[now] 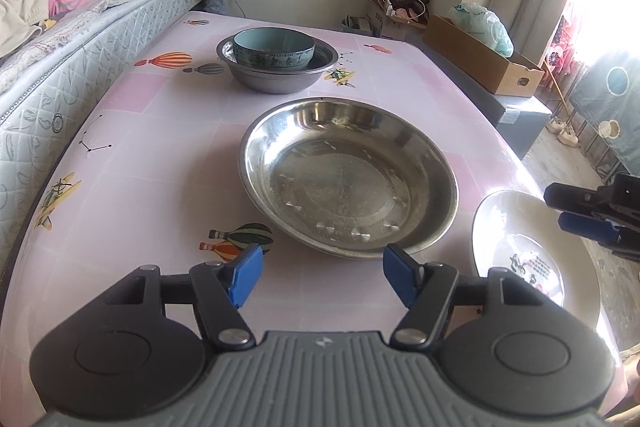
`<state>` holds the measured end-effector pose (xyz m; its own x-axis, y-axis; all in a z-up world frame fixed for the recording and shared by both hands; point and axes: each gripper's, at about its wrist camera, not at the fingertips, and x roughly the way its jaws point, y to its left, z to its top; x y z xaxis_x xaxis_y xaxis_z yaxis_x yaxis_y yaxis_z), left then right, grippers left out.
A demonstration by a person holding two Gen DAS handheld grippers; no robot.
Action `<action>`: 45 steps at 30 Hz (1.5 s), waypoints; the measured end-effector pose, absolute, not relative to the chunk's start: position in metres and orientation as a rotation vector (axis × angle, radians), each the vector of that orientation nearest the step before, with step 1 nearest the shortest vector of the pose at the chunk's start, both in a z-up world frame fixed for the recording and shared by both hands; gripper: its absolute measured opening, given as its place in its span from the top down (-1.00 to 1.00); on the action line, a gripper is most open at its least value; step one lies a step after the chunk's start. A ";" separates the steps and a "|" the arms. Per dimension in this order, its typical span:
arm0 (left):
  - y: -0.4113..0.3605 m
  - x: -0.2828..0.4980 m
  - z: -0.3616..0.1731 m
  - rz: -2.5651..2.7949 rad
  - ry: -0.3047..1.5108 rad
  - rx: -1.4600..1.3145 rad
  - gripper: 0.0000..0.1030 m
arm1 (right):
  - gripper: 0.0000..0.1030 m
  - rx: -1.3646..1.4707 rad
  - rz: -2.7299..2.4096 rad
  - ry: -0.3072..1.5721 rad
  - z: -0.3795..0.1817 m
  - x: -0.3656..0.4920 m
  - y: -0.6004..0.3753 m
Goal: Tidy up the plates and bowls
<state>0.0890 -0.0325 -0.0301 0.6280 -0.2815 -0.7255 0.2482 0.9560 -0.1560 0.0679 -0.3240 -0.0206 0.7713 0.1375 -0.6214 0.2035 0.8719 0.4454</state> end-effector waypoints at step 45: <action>-0.089 0.084 -0.049 -0.469 0.913 -0.035 -0.32 | 0.05 0.601 -0.208 0.634 -0.038 0.031 -0.397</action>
